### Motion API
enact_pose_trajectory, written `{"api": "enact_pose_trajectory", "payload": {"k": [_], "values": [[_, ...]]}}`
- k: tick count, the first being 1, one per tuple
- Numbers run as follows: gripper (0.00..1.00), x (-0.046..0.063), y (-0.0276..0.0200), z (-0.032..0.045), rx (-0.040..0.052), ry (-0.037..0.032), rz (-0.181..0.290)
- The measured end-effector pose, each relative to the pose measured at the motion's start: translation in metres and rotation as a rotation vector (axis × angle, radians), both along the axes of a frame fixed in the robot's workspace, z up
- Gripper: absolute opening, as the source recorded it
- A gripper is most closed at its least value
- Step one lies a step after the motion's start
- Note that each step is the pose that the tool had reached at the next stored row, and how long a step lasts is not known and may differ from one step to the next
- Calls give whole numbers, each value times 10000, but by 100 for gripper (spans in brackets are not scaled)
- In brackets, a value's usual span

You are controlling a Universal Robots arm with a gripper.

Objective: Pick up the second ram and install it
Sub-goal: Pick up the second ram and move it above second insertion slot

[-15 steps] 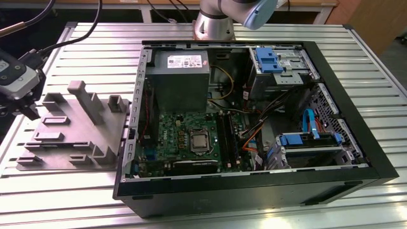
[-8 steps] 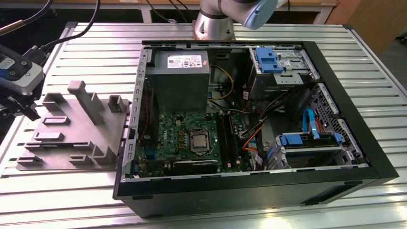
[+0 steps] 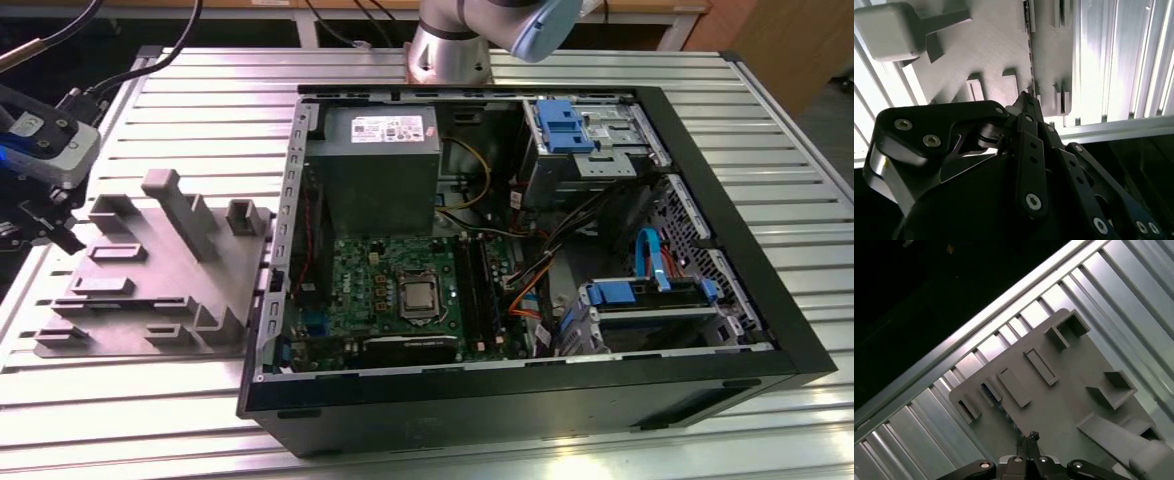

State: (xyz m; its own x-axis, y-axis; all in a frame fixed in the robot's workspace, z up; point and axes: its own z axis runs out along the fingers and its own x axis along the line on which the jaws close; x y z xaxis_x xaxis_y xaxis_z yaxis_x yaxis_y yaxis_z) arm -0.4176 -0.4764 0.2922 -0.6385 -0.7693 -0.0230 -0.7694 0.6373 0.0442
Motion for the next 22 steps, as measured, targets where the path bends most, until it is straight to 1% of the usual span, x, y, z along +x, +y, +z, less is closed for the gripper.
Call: {"api": "enact_pose_trajectory", "payload": {"k": [22], "values": [[10, 1, 0, -68, 0, 0, 4002]]}}
